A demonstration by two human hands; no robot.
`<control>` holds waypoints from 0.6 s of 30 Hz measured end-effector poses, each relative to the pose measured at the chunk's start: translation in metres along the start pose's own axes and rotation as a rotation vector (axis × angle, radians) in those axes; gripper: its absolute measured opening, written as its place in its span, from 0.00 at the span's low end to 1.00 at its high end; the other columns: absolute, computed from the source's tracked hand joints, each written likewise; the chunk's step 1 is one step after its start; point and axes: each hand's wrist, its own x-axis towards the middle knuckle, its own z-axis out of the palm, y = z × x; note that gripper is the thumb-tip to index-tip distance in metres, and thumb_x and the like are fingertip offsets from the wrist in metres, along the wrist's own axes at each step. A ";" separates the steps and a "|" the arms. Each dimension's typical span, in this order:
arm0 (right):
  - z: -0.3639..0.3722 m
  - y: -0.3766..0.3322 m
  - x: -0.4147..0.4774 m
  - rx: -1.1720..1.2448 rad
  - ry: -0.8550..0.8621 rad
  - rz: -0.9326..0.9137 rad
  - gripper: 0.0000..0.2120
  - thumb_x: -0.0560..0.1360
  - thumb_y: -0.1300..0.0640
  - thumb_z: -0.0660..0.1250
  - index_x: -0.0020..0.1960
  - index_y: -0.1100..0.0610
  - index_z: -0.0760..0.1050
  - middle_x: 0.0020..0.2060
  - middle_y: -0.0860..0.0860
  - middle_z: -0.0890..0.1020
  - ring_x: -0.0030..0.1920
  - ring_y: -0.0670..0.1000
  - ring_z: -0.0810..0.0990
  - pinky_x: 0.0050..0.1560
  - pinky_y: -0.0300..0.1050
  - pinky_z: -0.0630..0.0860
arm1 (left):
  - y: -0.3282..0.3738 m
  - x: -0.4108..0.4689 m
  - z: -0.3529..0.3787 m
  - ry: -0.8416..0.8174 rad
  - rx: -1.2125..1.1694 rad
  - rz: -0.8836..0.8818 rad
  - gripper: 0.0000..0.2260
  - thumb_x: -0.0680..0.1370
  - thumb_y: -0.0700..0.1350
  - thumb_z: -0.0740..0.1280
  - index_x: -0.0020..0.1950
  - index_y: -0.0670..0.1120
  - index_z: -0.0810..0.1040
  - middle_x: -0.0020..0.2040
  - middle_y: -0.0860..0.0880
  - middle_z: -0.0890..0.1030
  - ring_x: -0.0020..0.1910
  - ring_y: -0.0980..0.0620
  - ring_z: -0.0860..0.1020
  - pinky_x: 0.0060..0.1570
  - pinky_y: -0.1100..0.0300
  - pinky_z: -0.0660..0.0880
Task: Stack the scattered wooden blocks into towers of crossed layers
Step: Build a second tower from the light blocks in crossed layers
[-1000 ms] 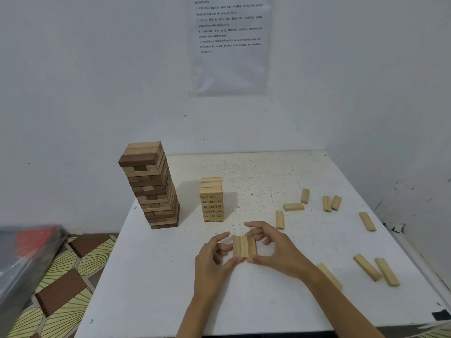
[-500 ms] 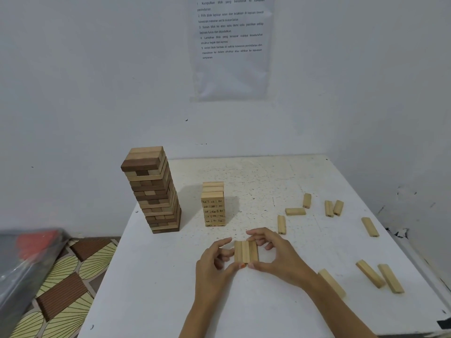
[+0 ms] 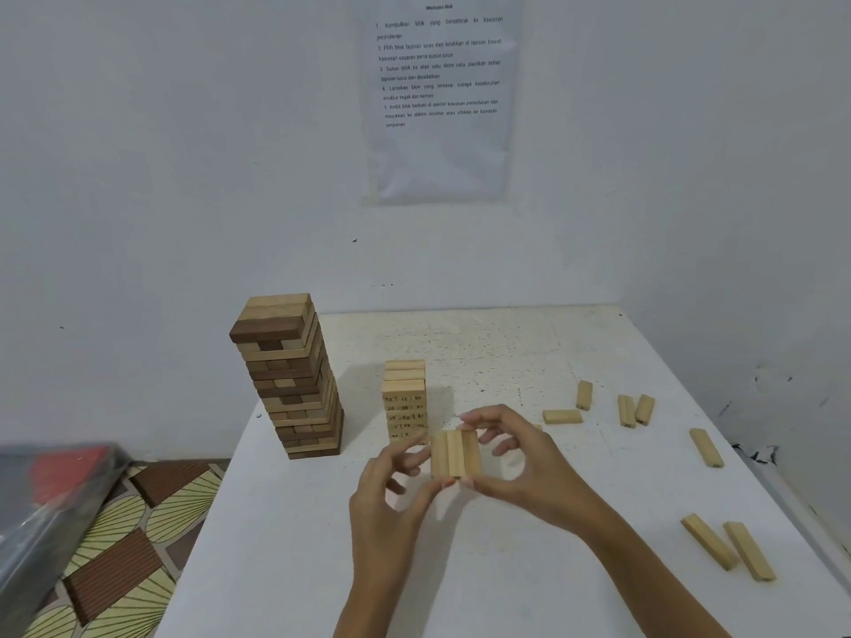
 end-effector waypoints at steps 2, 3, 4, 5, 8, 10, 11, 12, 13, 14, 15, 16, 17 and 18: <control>-0.004 -0.014 0.012 0.000 0.009 -0.033 0.27 0.66 0.53 0.79 0.62 0.44 0.73 0.57 0.39 0.78 0.56 0.46 0.76 0.55 0.40 0.74 | 0.011 0.009 -0.004 0.044 0.008 0.038 0.21 0.67 0.41 0.79 0.54 0.60 0.78 0.48 0.59 0.84 0.48 0.57 0.79 0.43 0.70 0.71; -0.006 -0.020 0.018 -0.003 0.010 -0.047 0.27 0.66 0.53 0.79 0.61 0.44 0.73 0.57 0.38 0.78 0.57 0.46 0.76 0.55 0.40 0.74 | 0.017 0.014 -0.005 0.063 0.006 0.052 0.21 0.67 0.41 0.78 0.54 0.59 0.78 0.48 0.60 0.84 0.49 0.58 0.80 0.44 0.70 0.71; -0.007 -0.025 0.025 -0.006 0.010 -0.060 0.27 0.66 0.53 0.79 0.61 0.43 0.73 0.57 0.38 0.78 0.56 0.45 0.76 0.55 0.39 0.74 | 0.021 0.018 -0.006 0.081 -0.002 0.059 0.21 0.67 0.41 0.78 0.54 0.59 0.78 0.47 0.60 0.84 0.49 0.60 0.80 0.44 0.71 0.71; -0.008 -0.030 0.031 -0.009 0.009 -0.071 0.27 0.66 0.53 0.79 0.61 0.43 0.73 0.56 0.37 0.78 0.56 0.45 0.76 0.55 0.39 0.74 | 0.024 0.023 -0.007 0.101 -0.015 0.061 0.20 0.67 0.41 0.78 0.54 0.59 0.78 0.48 0.60 0.84 0.49 0.62 0.80 0.45 0.72 0.71; -0.008 -0.037 0.050 -0.018 0.002 -0.096 0.27 0.66 0.55 0.79 0.61 0.43 0.73 0.56 0.38 0.78 0.56 0.45 0.75 0.55 0.38 0.73 | 0.028 0.037 -0.007 0.134 -0.069 0.051 0.19 0.69 0.38 0.76 0.54 0.56 0.80 0.49 0.59 0.84 0.51 0.63 0.81 0.51 0.73 0.72; -0.007 -0.038 0.061 -0.013 -0.007 -0.102 0.27 0.67 0.55 0.79 0.61 0.43 0.73 0.56 0.39 0.78 0.56 0.45 0.75 0.55 0.38 0.72 | 0.029 0.044 -0.006 0.138 -0.116 0.024 0.18 0.71 0.35 0.75 0.56 0.53 0.80 0.50 0.60 0.84 0.53 0.62 0.81 0.54 0.72 0.73; -0.007 -0.038 0.067 -0.010 -0.009 -0.103 0.27 0.67 0.55 0.79 0.61 0.43 0.73 0.56 0.39 0.78 0.56 0.45 0.75 0.55 0.37 0.72 | 0.029 0.048 -0.006 0.142 -0.136 0.012 0.18 0.72 0.35 0.74 0.56 0.53 0.80 0.51 0.61 0.84 0.54 0.62 0.81 0.54 0.71 0.74; -0.006 -0.038 0.072 -0.008 -0.010 -0.101 0.27 0.67 0.54 0.79 0.61 0.43 0.73 0.56 0.38 0.78 0.56 0.45 0.75 0.55 0.36 0.72 | 0.028 0.051 -0.005 0.147 -0.153 0.002 0.19 0.72 0.34 0.73 0.57 0.53 0.79 0.51 0.61 0.84 0.55 0.62 0.81 0.55 0.69 0.74; -0.005 -0.038 0.077 -0.010 -0.010 -0.098 0.27 0.67 0.54 0.79 0.61 0.42 0.73 0.55 0.38 0.79 0.56 0.44 0.74 0.55 0.36 0.71 | 0.027 0.055 -0.005 0.151 -0.167 -0.006 0.19 0.73 0.34 0.73 0.58 0.53 0.79 0.52 0.61 0.84 0.55 0.62 0.80 0.56 0.67 0.75; -0.004 -0.038 0.081 -0.014 -0.012 -0.093 0.26 0.67 0.54 0.79 0.61 0.42 0.73 0.55 0.38 0.79 0.56 0.44 0.74 0.55 0.36 0.71 | 0.026 0.059 -0.004 0.154 -0.173 -0.009 0.19 0.73 0.34 0.72 0.59 0.53 0.78 0.52 0.61 0.83 0.56 0.62 0.80 0.57 0.65 0.75; -0.003 -0.037 0.085 -0.019 -0.014 -0.087 0.26 0.67 0.53 0.79 0.61 0.42 0.73 0.55 0.38 0.78 0.56 0.43 0.74 0.55 0.36 0.71 | 0.026 0.062 -0.004 0.155 -0.175 -0.009 0.19 0.74 0.34 0.71 0.60 0.53 0.78 0.53 0.62 0.83 0.56 0.62 0.80 0.58 0.64 0.75; -0.002 -0.036 0.089 -0.022 -0.017 -0.080 0.26 0.67 0.53 0.79 0.61 0.42 0.73 0.55 0.38 0.78 0.56 0.42 0.74 0.56 0.35 0.71 | 0.025 0.065 -0.004 0.154 -0.175 -0.008 0.19 0.74 0.34 0.71 0.61 0.53 0.78 0.53 0.62 0.83 0.57 0.62 0.80 0.59 0.64 0.75; -0.001 -0.036 0.092 -0.024 -0.020 -0.074 0.26 0.67 0.53 0.79 0.62 0.42 0.73 0.55 0.38 0.78 0.56 0.42 0.73 0.56 0.35 0.70 | 0.024 0.067 -0.003 0.153 -0.177 -0.010 0.19 0.75 0.34 0.70 0.61 0.53 0.77 0.53 0.62 0.83 0.57 0.62 0.79 0.60 0.63 0.75; 0.000 -0.034 0.095 -0.025 -0.021 -0.070 0.26 0.67 0.53 0.78 0.62 0.42 0.73 0.55 0.38 0.78 0.56 0.42 0.73 0.56 0.34 0.70 | 0.022 0.069 -0.003 0.153 -0.181 -0.018 0.19 0.75 0.34 0.70 0.62 0.53 0.77 0.53 0.61 0.83 0.58 0.62 0.79 0.60 0.63 0.75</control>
